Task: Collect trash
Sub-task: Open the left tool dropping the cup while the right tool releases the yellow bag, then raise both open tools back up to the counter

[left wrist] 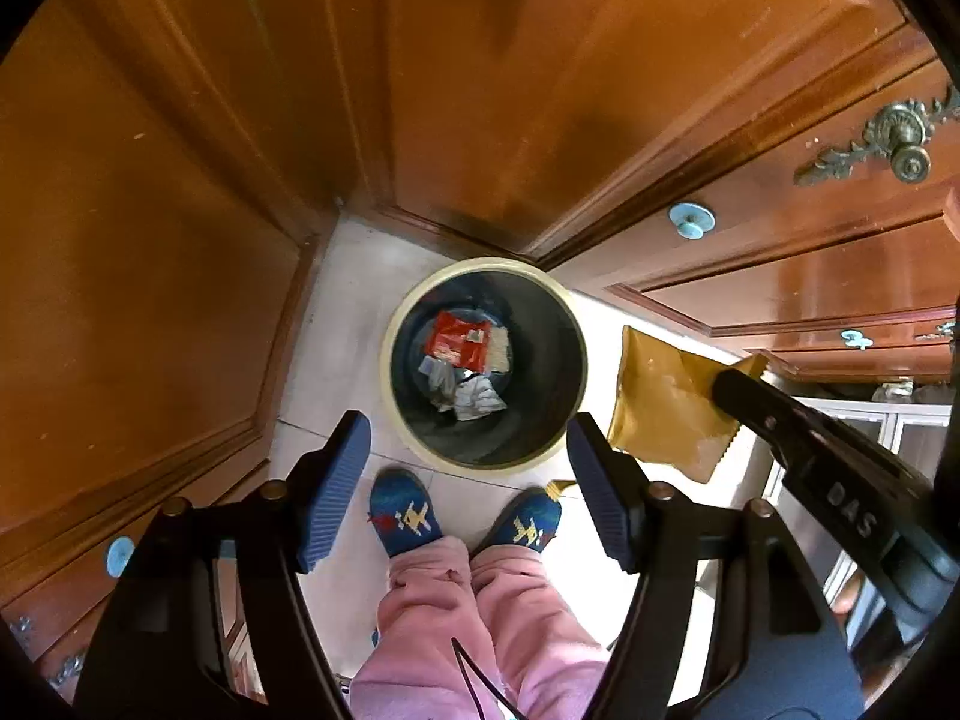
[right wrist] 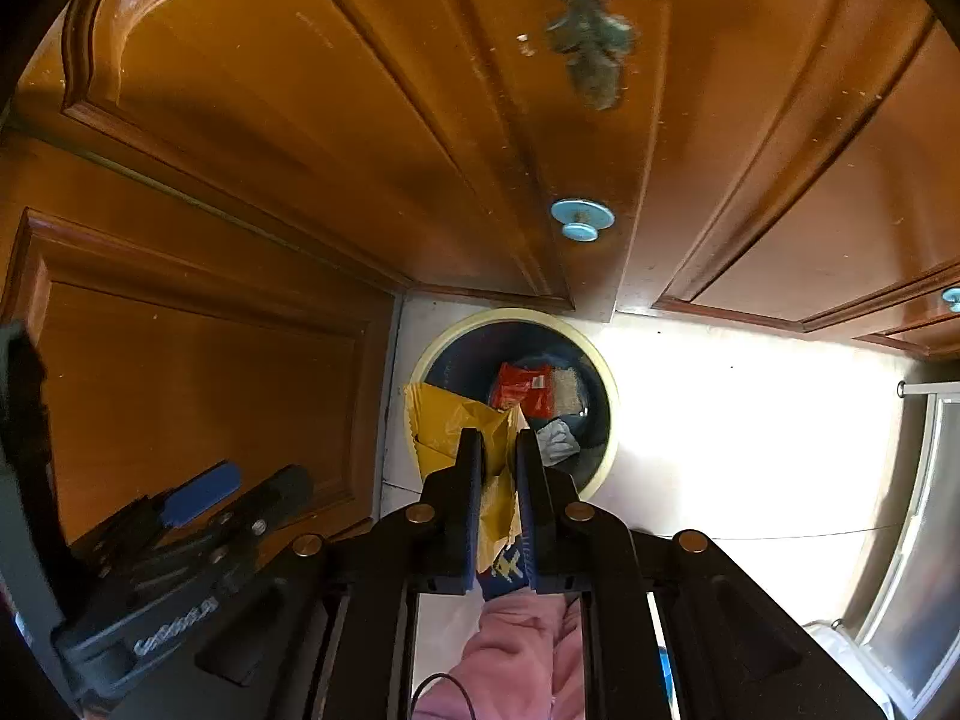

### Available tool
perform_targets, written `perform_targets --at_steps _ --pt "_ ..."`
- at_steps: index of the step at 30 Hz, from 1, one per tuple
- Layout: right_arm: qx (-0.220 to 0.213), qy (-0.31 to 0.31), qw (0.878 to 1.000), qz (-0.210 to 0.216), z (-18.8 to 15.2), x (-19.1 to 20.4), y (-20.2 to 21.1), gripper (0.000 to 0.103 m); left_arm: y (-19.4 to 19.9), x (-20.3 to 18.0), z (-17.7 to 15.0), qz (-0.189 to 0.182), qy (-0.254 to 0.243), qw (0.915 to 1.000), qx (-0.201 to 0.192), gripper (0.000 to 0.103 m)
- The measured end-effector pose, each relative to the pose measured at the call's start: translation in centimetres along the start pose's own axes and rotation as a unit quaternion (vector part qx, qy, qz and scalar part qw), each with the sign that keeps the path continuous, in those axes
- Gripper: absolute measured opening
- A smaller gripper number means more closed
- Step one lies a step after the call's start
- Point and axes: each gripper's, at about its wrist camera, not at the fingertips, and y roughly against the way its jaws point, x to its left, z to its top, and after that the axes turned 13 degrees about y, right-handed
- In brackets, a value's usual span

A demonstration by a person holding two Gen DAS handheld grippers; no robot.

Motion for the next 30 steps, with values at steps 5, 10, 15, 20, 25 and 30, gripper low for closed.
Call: perform_targets --at_steps 5,10,15,20,25,30 --pt "0.008 -0.008 1.000 0.010 0.5 0.9 -0.6 0.022 2.3 1.0 0.0 -0.002 0.009 0.9998 -0.016 0.067" --pt "-0.001 -0.015 1.000 0.020 0.9 1.5 -0.3 0.043 4.6 1.2 0.4 -0.008 0.015 0.9993 -0.033 0.068" --pt "-0.001 -0.026 0.999 0.031 1.4 1.6 0.6 0.045 6.9 1.0 1.0 -0.013 0.015 0.9986 -0.050 0.068" --pt "-0.019 -0.038 0.999 0.031 1.4 1.1 3.9 0.045 9.9 0.1 1.5 -0.021 0.012 0.9979 -0.060 0.068" --pt "-0.041 -0.024 0.998 0.031 1.6 1.7 10.0 0.045 14.7 -1.9 1.6 -0.041 -0.008 0.9963 -0.075 0.068" --pt "-0.081 -0.002 0.996 0.023 2.3 3.5 18.1 0.045 21.6 -4.9 2.1 -0.065 -0.044 0.9905 -0.113 0.068"
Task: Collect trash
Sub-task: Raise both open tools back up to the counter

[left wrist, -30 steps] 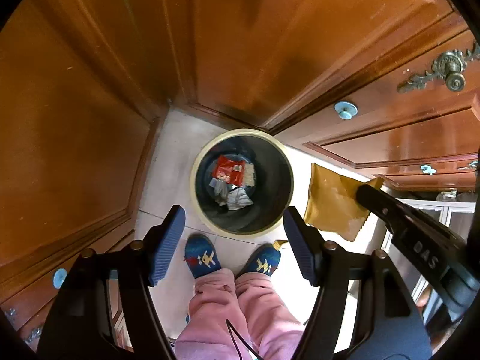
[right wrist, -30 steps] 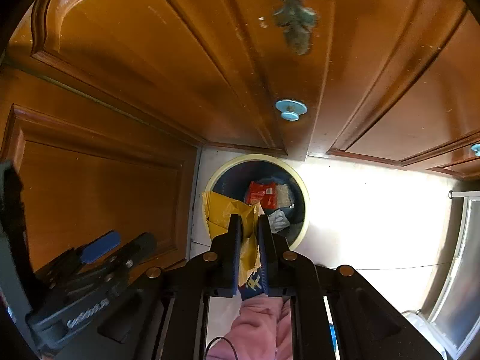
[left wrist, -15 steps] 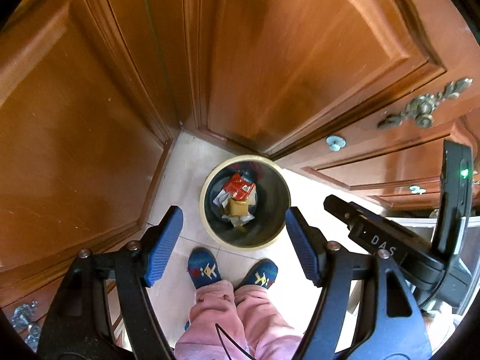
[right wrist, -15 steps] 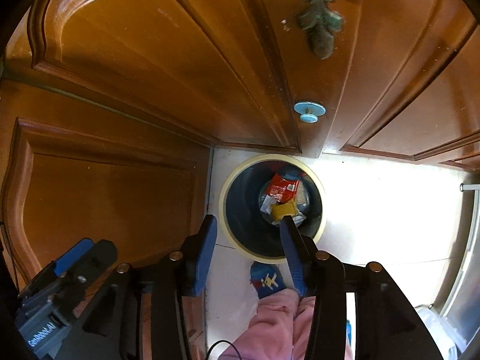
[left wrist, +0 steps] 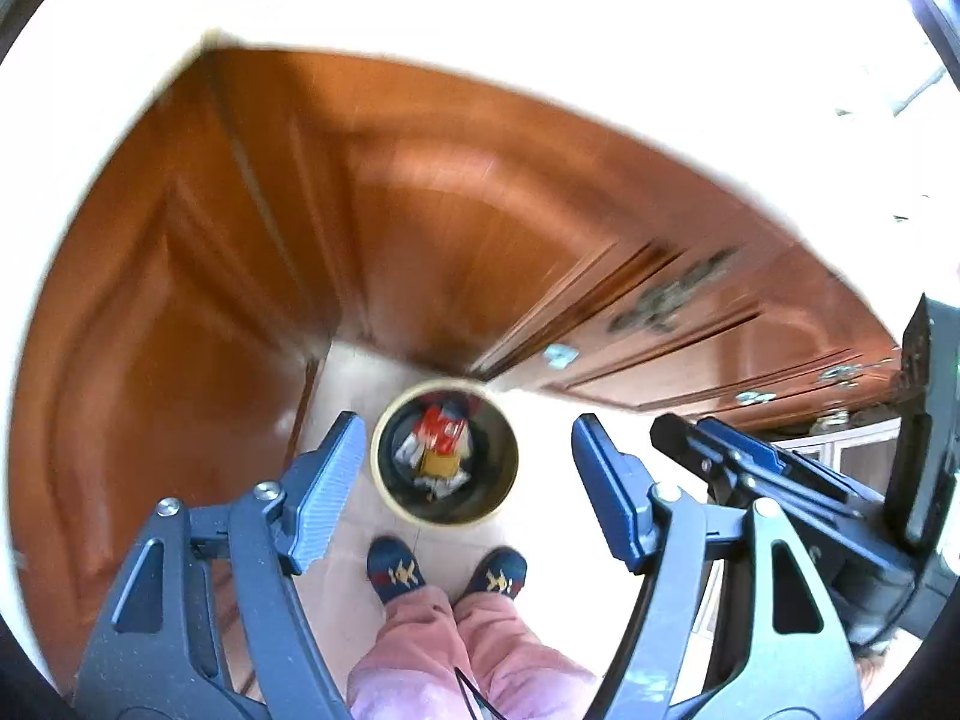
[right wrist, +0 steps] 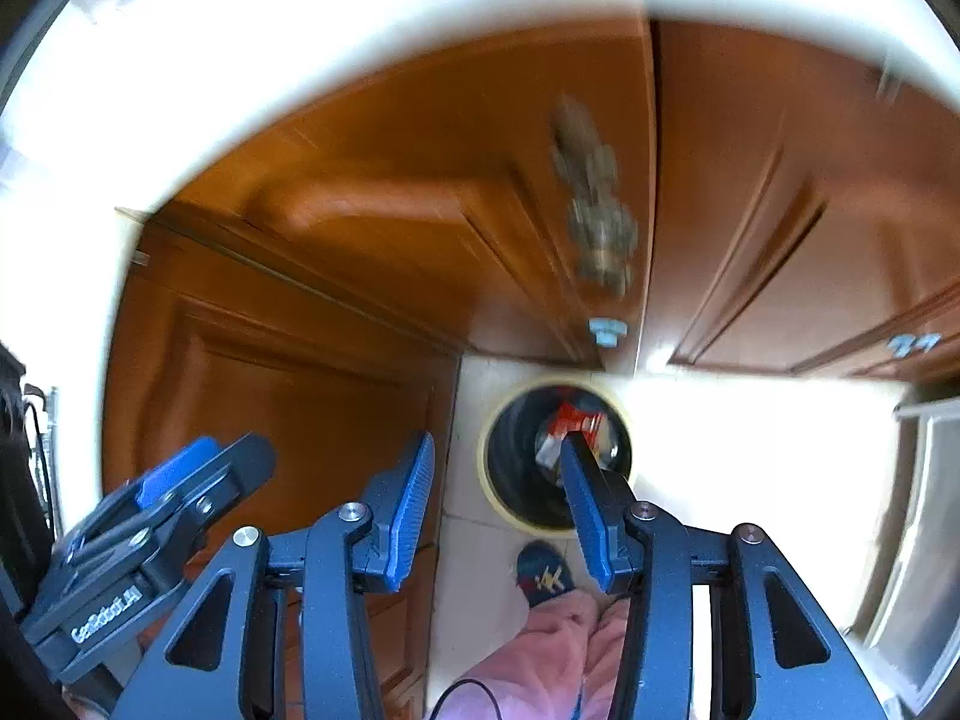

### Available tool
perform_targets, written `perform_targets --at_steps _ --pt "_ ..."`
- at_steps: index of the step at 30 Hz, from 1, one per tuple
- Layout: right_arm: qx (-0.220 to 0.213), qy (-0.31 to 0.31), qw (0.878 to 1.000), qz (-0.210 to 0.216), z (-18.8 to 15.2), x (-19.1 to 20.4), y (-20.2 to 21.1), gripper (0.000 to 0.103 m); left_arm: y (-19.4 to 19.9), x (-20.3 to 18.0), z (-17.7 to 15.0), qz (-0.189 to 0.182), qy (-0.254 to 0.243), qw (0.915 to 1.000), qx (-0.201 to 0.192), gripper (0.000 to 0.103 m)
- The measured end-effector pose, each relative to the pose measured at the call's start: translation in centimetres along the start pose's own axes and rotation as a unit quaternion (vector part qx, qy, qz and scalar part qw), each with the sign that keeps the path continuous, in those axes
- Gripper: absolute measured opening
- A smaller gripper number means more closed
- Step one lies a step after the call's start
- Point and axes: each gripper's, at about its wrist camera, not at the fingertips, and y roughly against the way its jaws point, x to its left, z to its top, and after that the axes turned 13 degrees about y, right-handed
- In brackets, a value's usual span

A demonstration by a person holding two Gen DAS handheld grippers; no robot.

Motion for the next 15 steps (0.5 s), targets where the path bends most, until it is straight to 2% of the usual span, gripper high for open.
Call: perform_targets --at_steps 4,9,15 --pt "-0.040 0.020 0.999 -0.013 1.7 2.2 6.2 0.045 5.4 -2.8 2.8 -0.028 -0.028 0.9985 -0.039 0.069" --pt "-0.109 0.039 0.993 -0.023 4.1 4.7 14.5 0.046 11.8 -5.6 6.4 -0.053 -0.059 0.9921 -0.097 0.069" --pt "-0.182 0.056 0.981 -0.044 6.3 7.0 21.3 0.052 16.7 -7.4 10.8 -0.069 -0.079 0.9845 -0.141 0.069"
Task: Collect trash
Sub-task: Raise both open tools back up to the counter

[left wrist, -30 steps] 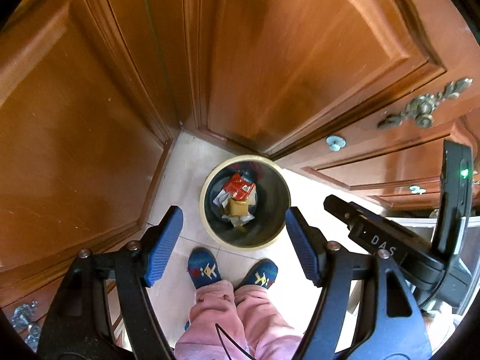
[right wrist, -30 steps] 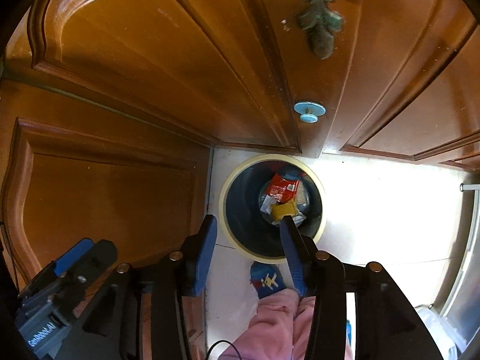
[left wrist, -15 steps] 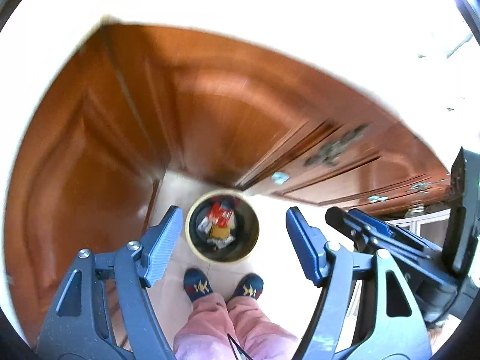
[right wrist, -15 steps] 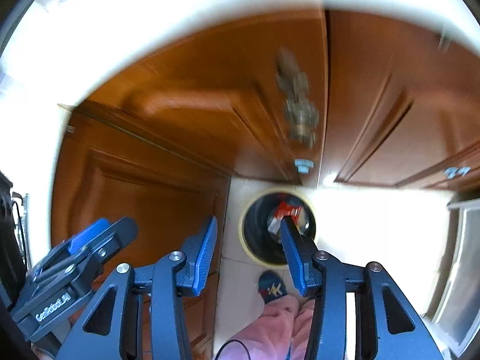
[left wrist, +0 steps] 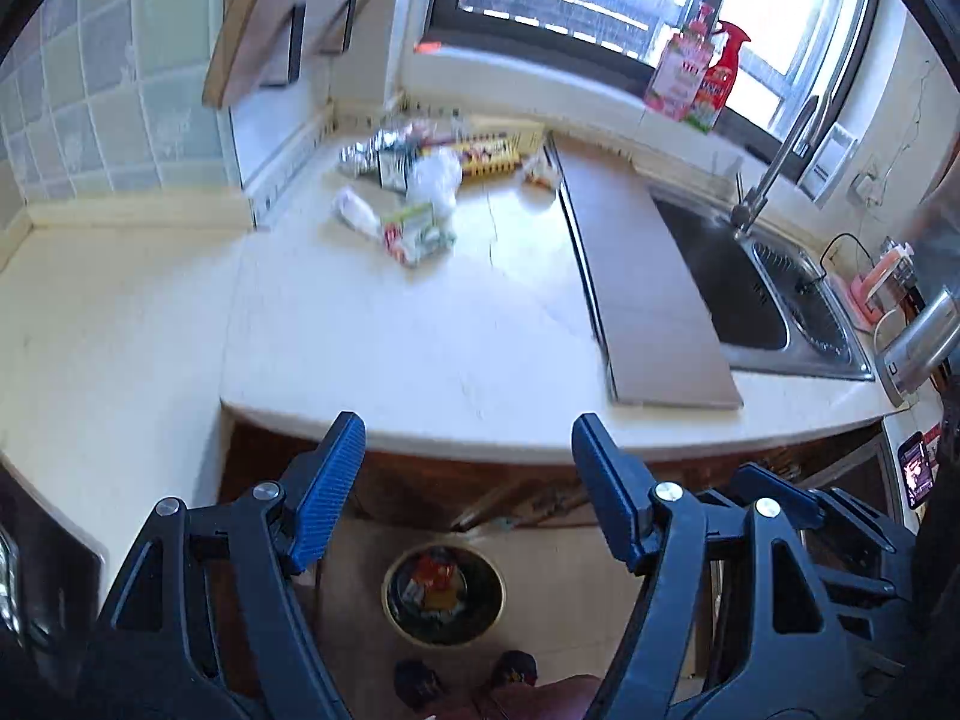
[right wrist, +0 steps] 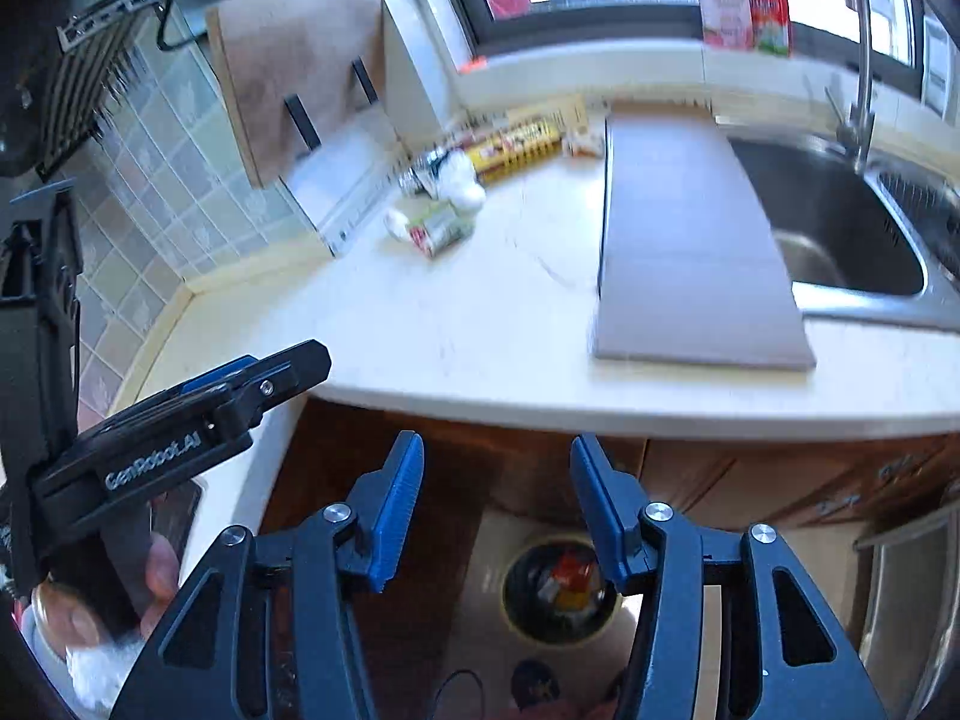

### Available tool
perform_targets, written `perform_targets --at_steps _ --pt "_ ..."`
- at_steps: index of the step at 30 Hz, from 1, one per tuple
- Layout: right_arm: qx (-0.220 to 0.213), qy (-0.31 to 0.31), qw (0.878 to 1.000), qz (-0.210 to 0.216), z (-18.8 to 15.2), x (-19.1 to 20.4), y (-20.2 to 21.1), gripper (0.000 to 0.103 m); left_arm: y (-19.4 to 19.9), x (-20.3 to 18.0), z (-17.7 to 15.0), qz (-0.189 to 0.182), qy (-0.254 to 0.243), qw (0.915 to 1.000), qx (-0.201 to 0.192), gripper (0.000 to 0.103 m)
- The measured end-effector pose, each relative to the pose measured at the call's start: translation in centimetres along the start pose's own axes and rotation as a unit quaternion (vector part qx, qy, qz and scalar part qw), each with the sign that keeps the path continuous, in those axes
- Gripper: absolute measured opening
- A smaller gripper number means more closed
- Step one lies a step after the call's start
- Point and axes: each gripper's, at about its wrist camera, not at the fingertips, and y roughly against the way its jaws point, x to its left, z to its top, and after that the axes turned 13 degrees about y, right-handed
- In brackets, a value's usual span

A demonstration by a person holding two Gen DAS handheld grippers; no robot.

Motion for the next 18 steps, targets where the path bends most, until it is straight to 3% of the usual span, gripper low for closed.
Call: perform_targets --at_steps 3,7,13,18 --pt "-0.020 0.009 1.000 -0.005 2.3 0.3 1.1 0.052 1.1 0.1 2.6 -0.004 0.004 0.9999 -0.013 0.069" --pt "-0.038 0.025 0.999 -0.002 6.0 0.1 1.8 0.061 0.8 0.9 5.8 -0.003 0.014 0.9996 -0.025 0.069" --pt "-0.039 0.053 0.997 0.035 14.8 -1.8 -3.2 0.061 -2.2 2.7 9.0 0.033 0.046 0.9975 -0.042 0.069" --pt "-0.020 0.080 0.994 0.072 21.5 -3.6 -9.7 0.061 -6.3 4.0 11.5 0.070 0.091 0.9926 -0.039 0.069"
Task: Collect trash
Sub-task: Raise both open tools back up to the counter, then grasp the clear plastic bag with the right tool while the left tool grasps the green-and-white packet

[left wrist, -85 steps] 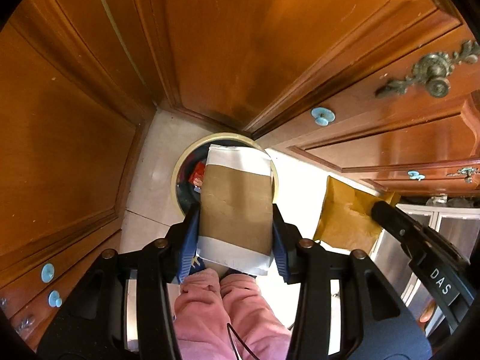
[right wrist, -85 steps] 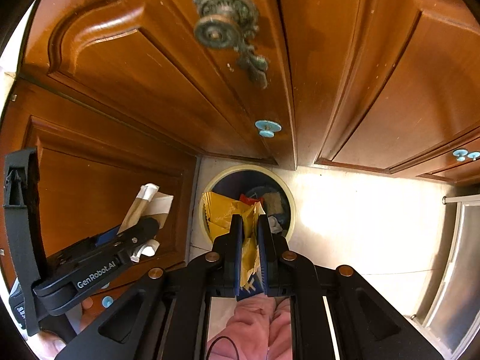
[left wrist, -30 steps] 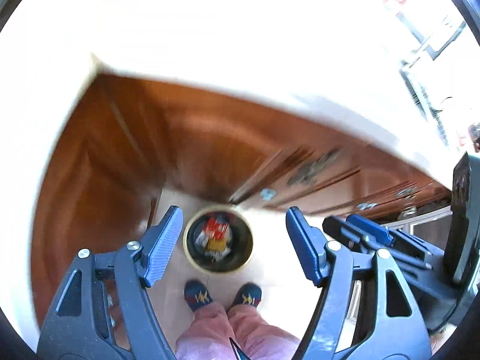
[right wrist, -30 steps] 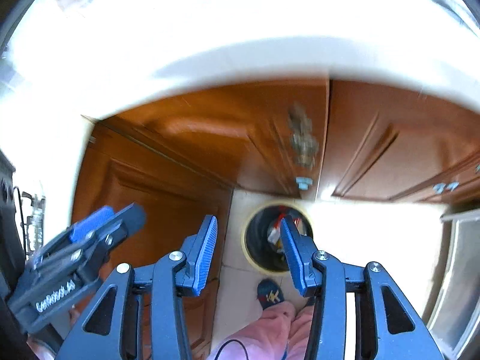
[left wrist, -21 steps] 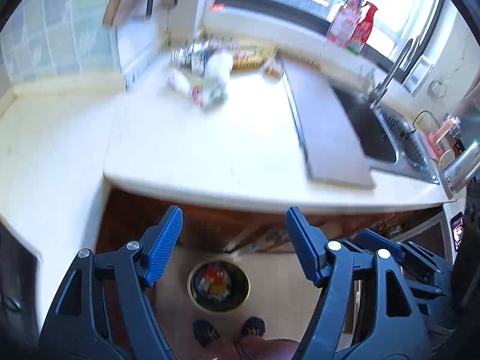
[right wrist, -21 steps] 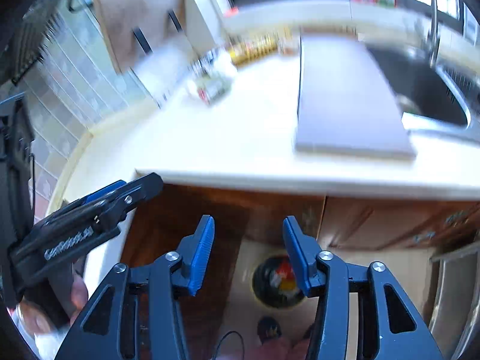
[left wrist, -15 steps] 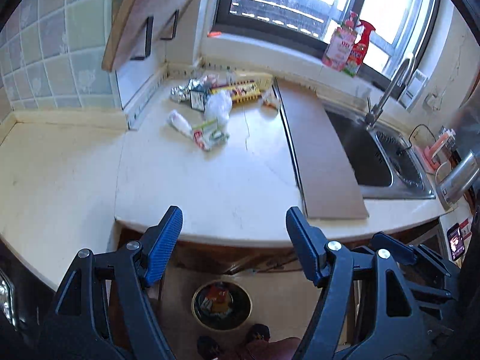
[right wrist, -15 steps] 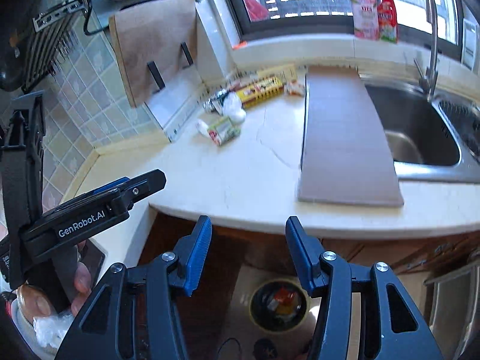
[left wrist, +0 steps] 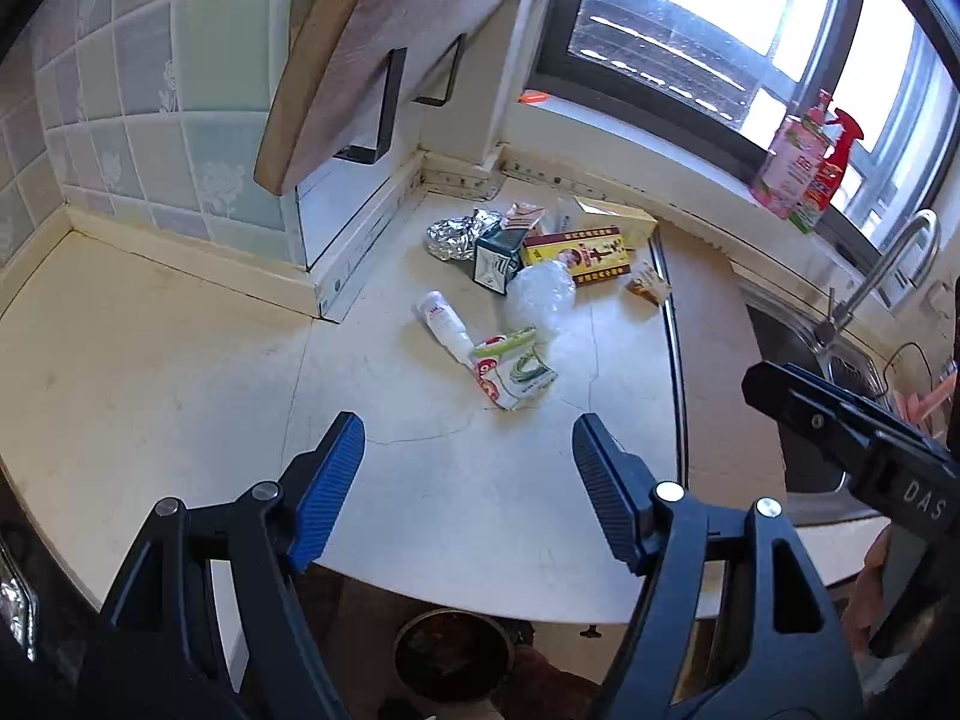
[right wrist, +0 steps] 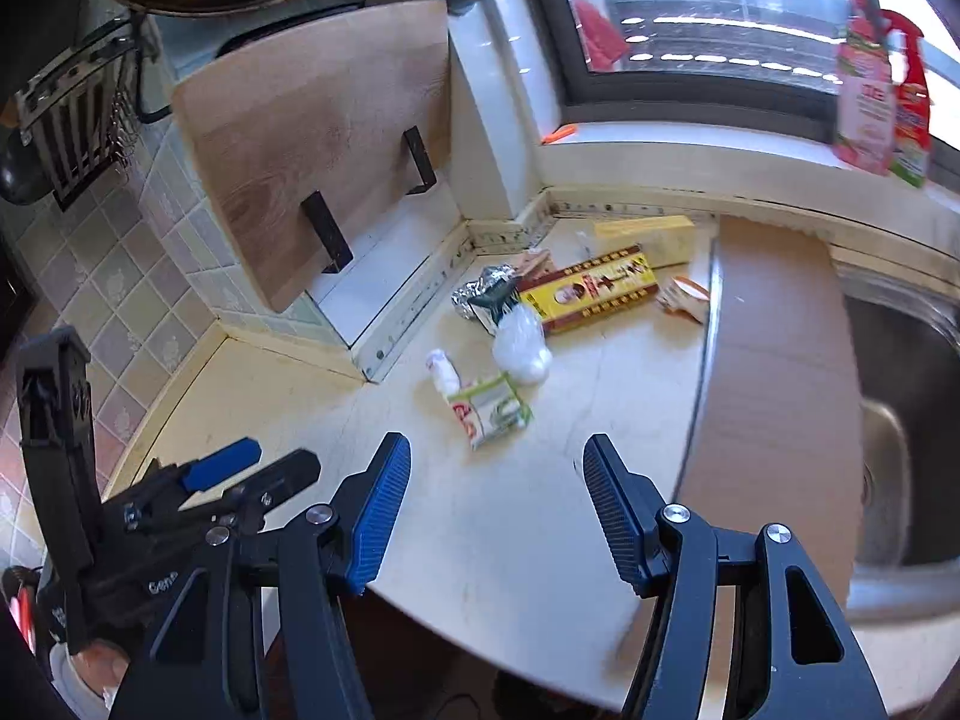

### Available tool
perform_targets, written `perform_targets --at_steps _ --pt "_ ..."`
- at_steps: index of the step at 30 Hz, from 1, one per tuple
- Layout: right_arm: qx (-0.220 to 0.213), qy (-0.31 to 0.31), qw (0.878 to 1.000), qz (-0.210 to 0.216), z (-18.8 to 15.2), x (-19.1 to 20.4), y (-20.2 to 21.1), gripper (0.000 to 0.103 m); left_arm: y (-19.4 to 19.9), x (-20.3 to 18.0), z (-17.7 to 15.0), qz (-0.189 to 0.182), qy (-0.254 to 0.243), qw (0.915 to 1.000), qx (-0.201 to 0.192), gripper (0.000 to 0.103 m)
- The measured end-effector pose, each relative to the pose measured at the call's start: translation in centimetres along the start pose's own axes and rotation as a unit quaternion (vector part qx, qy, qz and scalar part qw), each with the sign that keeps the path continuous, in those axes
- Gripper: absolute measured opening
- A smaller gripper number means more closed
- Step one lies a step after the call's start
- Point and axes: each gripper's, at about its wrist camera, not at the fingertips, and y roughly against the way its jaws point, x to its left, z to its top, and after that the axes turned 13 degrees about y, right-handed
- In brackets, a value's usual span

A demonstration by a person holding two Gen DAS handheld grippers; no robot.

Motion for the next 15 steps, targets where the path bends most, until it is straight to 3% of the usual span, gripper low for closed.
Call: perform_targets --at_steps 6,15 --pt "0.064 0.013 0.997 0.045 4.6 -4.4 -10.1 0.061 -3.6 -0.4 2.0 0.041 0.049 0.9979 0.000 0.069" --pt "0.126 0.025 0.987 0.096 7.3 -6.1 -23.5 0.061 -8.6 -1.0 2.9 0.069 0.083 0.9939 0.024 0.069"
